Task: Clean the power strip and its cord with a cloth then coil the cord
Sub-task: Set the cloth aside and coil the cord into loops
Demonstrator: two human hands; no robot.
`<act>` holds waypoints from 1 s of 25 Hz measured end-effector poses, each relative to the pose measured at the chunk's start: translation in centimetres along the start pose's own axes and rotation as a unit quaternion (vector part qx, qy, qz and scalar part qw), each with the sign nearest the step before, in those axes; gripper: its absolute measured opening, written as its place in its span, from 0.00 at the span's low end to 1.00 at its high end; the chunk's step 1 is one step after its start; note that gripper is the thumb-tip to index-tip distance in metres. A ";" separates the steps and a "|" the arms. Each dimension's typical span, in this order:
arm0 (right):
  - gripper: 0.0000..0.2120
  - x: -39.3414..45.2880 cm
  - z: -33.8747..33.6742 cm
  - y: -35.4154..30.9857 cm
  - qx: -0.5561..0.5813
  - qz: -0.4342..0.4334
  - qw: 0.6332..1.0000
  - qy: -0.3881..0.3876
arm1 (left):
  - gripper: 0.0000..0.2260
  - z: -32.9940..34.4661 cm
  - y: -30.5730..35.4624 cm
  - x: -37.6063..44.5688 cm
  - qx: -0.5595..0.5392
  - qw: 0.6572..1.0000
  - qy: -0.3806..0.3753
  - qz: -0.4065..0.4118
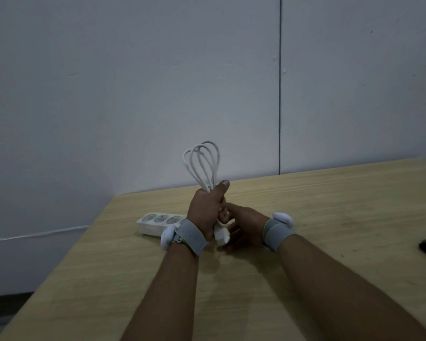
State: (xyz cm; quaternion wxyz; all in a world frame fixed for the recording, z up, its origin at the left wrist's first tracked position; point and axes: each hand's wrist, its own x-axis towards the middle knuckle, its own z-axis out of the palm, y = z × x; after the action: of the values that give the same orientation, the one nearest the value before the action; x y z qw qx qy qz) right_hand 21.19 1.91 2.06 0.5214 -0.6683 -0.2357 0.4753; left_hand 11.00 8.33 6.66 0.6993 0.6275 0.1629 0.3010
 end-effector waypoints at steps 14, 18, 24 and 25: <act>0.12 -2.3 2.1 -1.6 -0.232 -0.064 0.971 0.010 | 0.24 -1.1 -0.8 -2.3 0.084 0.994 -0.009 -0.073; 0.15 -2.8 2.6 -1.7 -0.316 -0.074 0.946 0.009 | 0.16 -2.7 0.6 -3.1 0.294 0.953 0.026 -0.071; 0.07 -3.2 0.2 -1.9 -0.300 -0.076 0.951 0.012 | 0.16 -6.3 1.1 -5.4 0.481 0.874 -0.024 -0.061; 0.07 -3.2 -0.6 -2.5 -0.291 -0.116 0.948 0.055 | 0.17 -6.9 1.1 -5.6 0.510 0.858 -0.033 -0.054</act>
State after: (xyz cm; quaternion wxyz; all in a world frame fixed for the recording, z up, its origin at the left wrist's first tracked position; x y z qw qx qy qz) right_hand 20.78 -0.15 5.64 0.3682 -0.7839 -0.4110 0.2848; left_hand 2.23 10.25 5.82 0.3014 0.8963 0.3039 0.1164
